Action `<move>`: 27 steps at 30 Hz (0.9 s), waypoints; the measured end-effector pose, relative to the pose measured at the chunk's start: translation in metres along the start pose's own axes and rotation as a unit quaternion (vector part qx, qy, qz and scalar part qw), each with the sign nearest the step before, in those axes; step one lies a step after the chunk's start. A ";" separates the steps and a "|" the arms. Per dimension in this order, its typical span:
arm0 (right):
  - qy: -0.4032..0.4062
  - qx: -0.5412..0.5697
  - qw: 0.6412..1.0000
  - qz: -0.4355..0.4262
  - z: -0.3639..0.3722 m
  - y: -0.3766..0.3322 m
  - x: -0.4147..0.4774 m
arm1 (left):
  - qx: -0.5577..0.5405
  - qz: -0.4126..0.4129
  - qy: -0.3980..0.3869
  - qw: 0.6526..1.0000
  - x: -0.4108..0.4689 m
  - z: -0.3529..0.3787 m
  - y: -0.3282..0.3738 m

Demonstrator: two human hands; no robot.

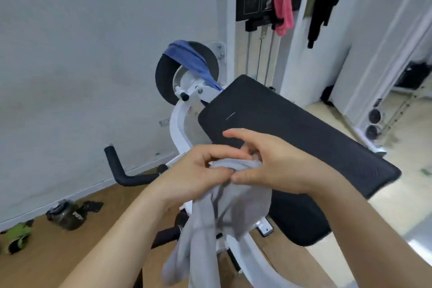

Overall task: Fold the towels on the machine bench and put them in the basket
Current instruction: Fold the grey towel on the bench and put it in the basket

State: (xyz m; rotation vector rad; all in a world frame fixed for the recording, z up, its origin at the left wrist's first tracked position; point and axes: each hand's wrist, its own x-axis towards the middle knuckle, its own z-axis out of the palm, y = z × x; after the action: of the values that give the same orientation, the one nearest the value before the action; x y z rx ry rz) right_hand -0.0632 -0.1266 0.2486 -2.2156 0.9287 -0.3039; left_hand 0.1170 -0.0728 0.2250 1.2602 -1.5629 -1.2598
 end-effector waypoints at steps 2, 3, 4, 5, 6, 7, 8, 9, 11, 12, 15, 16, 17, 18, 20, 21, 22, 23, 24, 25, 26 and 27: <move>0.047 -0.026 0.998 0.022 -0.001 -0.004 -0.001 | 0.012 0.027 -0.013 0.999 0.008 -0.014 -0.005; 0.061 -0.018 0.998 0.025 -0.005 -0.005 -0.004 | 0.015 0.018 -0.032 0.999 0.013 -0.021 -0.010; 0.078 -0.002 0.997 0.030 -0.010 -0.004 -0.007 | 0.041 0.004 -0.066 0.997 0.017 -0.026 -0.014; 0.107 0.021 0.993 0.042 -0.016 0.000 -0.010 | 0.096 -0.012 -0.110 0.989 0.022 -0.031 -0.018; 0.147 0.054 0.986 0.060 -0.023 0.006 -0.014 | 0.156 -0.028 -0.163 0.974 0.026 -0.035 -0.020; 0.192 0.092 0.974 0.083 -0.029 0.015 -0.016 | 0.190 -0.050 -0.215 0.957 0.029 -0.039 -0.020; 0.241 0.127 0.956 0.106 -0.036 0.026 -0.020 | 0.196 -0.075 -0.265 0.941 0.034 -0.044 -0.019; 0.294 0.155 0.934 0.132 -0.042 0.039 -0.023 | 0.183 -0.094 -0.303 0.931 0.039 -0.049 -0.017; 0.388 0.195 0.880 0.192 -0.051 0.068 -0.029 | 0.139 -0.111 -0.316 0.932 0.055 -0.058 -0.018; 0.411 0.212 0.859 0.222 -0.055 0.082 -0.031 | 0.114 -0.104 -0.281 0.947 0.065 -0.060 -0.020; 0.338 0.223 0.868 0.288 -0.060 0.116 -0.035 | 0.086 -0.063 -0.093 0.990 0.104 -0.048 -0.030; 0.279 0.211 0.889 0.294 -0.059 0.125 -0.037 | 0.108 -0.051 -0.048 0.992 0.117 -0.043 -0.031; 0.216 0.198 0.911 0.290 -0.059 0.132 -0.039 | 0.158 -0.039 -0.011 0.987 0.129 -0.039 -0.031; 0.158 0.194 0.928 0.277 -0.059 0.136 -0.042 | 0.222 -0.025 0.019 0.975 0.142 -0.038 -0.032; 0.059 0.227 0.945 0.229 -0.060 0.141 -0.049 | 0.332 -0.002 0.072 0.940 0.167 -0.044 -0.033; 0.020 0.261 0.944 0.202 -0.061 0.142 -0.052 | 0.367 -0.001 0.095 0.925 0.179 -0.049 -0.031; -0.006 0.296 0.937 0.184 -0.062 0.142 -0.054 | 0.394 -0.003 0.114 0.912 0.191 -0.054 -0.029; -0.015 0.325 0.930 0.173 -0.065 0.143 -0.056 | 0.424 -0.003 0.128 0.897 0.205 -0.058 -0.025; -0.013 0.345 0.923 0.171 -0.069 0.145 -0.057 | 0.453 0.006 0.136 0.881 0.220 -0.060 -0.022; -0.007 0.357 0.917 0.177 -0.073 0.148 -0.058 | 0.476 0.027 0.141 0.868 0.236 -0.061 -0.018; 0.001 0.360 0.913 0.190 -0.078 0.153 -0.058 | 0.489 0.052 0.143 0.859 0.254 -0.061 -0.018; 0.014 0.354 0.911 0.210 -0.083 0.161 -0.059 | 0.493 0.078 0.142 0.855 0.275 -0.060 -0.019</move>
State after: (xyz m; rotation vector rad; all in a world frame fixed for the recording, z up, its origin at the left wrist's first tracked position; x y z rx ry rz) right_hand -0.2282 -0.2081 0.2008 -1.3174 1.0709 -0.3915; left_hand 0.1140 -0.3546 0.2131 1.7530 -2.0925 -0.0568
